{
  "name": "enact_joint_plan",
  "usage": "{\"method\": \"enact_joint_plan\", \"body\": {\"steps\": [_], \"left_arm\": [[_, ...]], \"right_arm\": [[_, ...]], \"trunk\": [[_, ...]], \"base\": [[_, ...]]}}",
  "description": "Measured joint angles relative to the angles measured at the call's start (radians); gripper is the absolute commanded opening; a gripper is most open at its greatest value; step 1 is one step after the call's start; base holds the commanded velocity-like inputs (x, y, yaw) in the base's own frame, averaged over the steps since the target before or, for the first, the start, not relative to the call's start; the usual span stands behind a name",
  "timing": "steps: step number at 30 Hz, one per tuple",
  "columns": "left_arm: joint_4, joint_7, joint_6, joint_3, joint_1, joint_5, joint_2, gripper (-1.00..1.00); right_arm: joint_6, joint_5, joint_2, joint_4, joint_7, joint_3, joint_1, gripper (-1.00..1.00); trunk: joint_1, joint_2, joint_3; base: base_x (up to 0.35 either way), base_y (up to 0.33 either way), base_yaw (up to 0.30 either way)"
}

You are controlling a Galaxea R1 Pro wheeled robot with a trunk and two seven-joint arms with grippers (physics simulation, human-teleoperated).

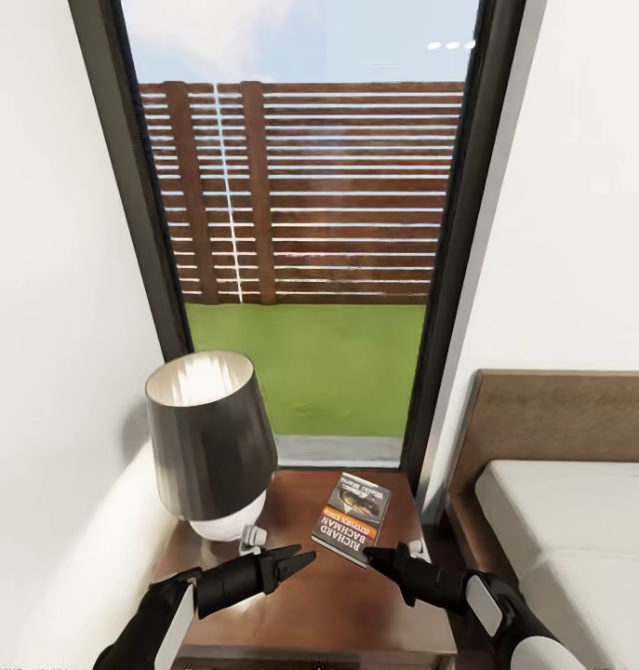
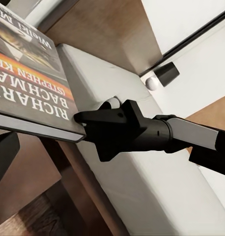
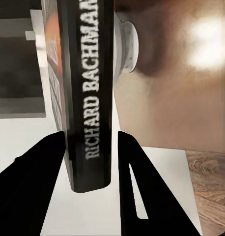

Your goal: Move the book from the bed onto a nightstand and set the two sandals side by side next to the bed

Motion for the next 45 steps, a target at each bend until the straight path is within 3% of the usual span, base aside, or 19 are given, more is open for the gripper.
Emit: {"method": "enact_joint_plan", "body": {"steps": [19, 24, 45], "left_arm": [[0.0, 0.0, 0.0, -0.001, 0.0, 0.0, 0.0, 1.0], [0.0, 0.0, 0.0, -0.001, 0.0, 0.0, 0.0, 1.0], [0.001, 0.002, 0.0, -0.001, 0.0, 0.0, 0.0, 1.0]], "right_arm": [[0.0, 0.0, 0.0, 0.0, 0.0, 0.0, 0.0, -1.0], [0.001, -0.002, 0.0, 0.001, 0.0, 0.0, 0.0, -1.0], [0.0, 0.0, 0.0, 0.001, 0.0, 0.0, 0.0, -1.0]], "trunk": [[0.073, -0.133, -0.06], [0.073, -0.133, -0.06], [0.153, -0.28, -0.125]], "base": [[0.0, 0.0, 0.0], [0.0, 0.0, 0.0], [0.0, 0.0, 0.0]]}}
